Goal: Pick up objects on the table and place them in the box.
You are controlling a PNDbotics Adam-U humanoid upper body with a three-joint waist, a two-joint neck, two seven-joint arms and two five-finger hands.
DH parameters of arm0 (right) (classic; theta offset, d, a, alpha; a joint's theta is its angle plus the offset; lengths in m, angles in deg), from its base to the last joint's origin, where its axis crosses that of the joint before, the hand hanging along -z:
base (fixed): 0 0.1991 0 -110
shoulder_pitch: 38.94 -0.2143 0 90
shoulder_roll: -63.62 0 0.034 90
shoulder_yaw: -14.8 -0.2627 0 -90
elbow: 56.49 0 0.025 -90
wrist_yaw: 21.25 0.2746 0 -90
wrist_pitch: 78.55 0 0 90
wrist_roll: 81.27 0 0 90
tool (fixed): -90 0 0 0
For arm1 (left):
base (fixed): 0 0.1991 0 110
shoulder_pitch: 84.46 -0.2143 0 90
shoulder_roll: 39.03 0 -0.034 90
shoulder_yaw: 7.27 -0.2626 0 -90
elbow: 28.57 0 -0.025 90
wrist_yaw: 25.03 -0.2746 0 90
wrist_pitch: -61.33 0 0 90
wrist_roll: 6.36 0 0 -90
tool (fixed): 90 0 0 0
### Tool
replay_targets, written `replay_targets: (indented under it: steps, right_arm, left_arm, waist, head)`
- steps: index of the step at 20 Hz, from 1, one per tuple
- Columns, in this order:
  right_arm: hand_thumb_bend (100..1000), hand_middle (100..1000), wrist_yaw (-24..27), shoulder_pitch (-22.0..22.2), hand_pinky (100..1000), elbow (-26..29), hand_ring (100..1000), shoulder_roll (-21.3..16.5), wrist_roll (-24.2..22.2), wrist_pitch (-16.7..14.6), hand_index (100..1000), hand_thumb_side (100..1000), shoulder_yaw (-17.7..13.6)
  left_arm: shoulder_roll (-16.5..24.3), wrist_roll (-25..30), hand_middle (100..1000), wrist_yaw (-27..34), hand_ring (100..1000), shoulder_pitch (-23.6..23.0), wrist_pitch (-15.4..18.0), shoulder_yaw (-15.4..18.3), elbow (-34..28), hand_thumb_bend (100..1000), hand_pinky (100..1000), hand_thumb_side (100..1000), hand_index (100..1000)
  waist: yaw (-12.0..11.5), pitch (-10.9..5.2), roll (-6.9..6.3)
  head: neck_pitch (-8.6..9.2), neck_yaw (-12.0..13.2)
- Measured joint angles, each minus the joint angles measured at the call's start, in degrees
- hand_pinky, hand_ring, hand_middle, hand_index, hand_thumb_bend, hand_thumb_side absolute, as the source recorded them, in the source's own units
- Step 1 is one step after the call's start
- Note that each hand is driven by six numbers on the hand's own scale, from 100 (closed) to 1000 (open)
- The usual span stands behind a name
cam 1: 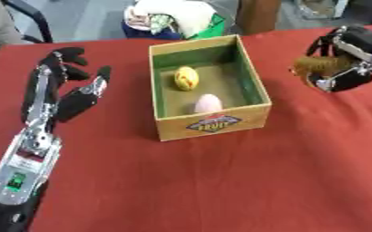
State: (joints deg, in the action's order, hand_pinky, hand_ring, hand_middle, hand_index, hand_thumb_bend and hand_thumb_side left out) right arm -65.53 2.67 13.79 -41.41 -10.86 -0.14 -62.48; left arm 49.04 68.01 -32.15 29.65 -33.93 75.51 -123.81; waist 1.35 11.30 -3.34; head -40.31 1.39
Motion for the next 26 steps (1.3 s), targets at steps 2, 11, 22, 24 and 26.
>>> replay_targets:
  steps: [2, 11, 22, 24, 26]
  right_arm:
    - [100, 380, 0.6, -2.2, 160, 0.8, 272, 0.0, 0.0, 0.0, 494, 100, 0.0]
    - [100, 385, 0.5, -7.4, 164, -1.2, 275, 3.3, -0.6, -1.4, 500, 100, 0.9]
    - [178, 569, -3.6, -8.5, 406, -9.6, 505, 11.2, 0.2, -3.3, 696, 100, 1.5]
    - [236, 673, -4.6, -8.5, 549, -10.5, 653, 12.1, 1.1, -3.5, 783, 100, 1.8]
    - [271, 724, -5.3, -8.5, 630, -10.8, 724, 12.6, 1.9, -3.5, 812, 114, 1.8]
  left_arm:
    - [0.0, 0.0, 565, 0.0, 525, -0.1, 0.0, 0.0, -0.2, 451, 637, 220, 741]
    - [-0.5, 0.2, 564, 0.0, 526, -0.1, 0.2, -0.1, -0.6, 454, 636, 218, 741]
    - [-2.0, 1.0, 563, 0.0, 525, 0.7, 0.3, -0.8, -1.3, 459, 637, 219, 740]
    - [-2.0, 1.1, 563, 0.0, 525, 0.7, 0.3, -0.8, -1.3, 459, 637, 220, 740]
    - [-2.1, 1.1, 563, 0.0, 525, 0.7, 0.3, -0.8, -1.4, 460, 637, 220, 740]
  waist:
    - [-0.6, -0.21, 0.34]
    - [-3.8, -0.59, 1.0]
    - [-6.7, -0.57, 0.61]
    - [-6.7, -0.56, 0.61]
    - [-6.6, -0.55, 0.61]
  head:
    - [0.0, -0.1]
    - [-0.01, -1.2]
    - [0.07, -2.9]
    - [0.07, -3.0]
    - [0.07, -3.0]
